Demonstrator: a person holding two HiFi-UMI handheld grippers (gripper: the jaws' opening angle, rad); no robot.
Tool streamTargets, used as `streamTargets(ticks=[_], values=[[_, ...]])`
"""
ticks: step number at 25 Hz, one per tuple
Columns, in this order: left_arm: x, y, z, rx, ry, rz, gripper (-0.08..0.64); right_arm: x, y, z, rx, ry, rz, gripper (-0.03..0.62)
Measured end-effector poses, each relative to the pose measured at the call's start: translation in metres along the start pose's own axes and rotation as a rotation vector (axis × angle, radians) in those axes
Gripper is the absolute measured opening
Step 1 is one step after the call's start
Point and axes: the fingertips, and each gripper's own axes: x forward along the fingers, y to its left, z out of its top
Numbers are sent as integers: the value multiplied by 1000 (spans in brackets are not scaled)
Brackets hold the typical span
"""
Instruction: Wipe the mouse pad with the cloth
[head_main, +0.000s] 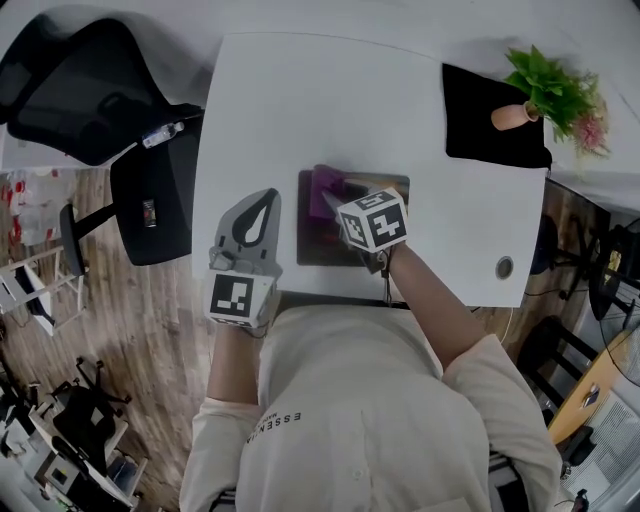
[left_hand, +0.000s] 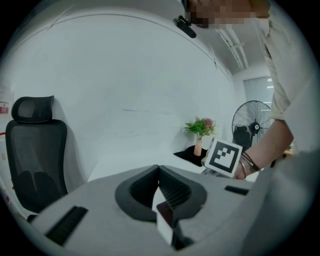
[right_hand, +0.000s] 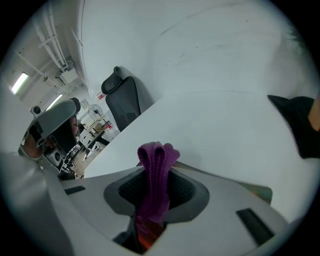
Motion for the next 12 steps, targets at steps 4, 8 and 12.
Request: streamTargets(ticks=[4, 8, 12], values=[[10, -9, 8, 40, -21, -31, 2, -13, -14, -6, 12, 4, -25, 101], [20, -21, 13, 40, -21, -51, 2, -28, -33, -14, 37, 2, -55, 101], [27, -34, 16, 55, -26, -83, 2, -44, -52, -23, 63, -6, -87, 101]])
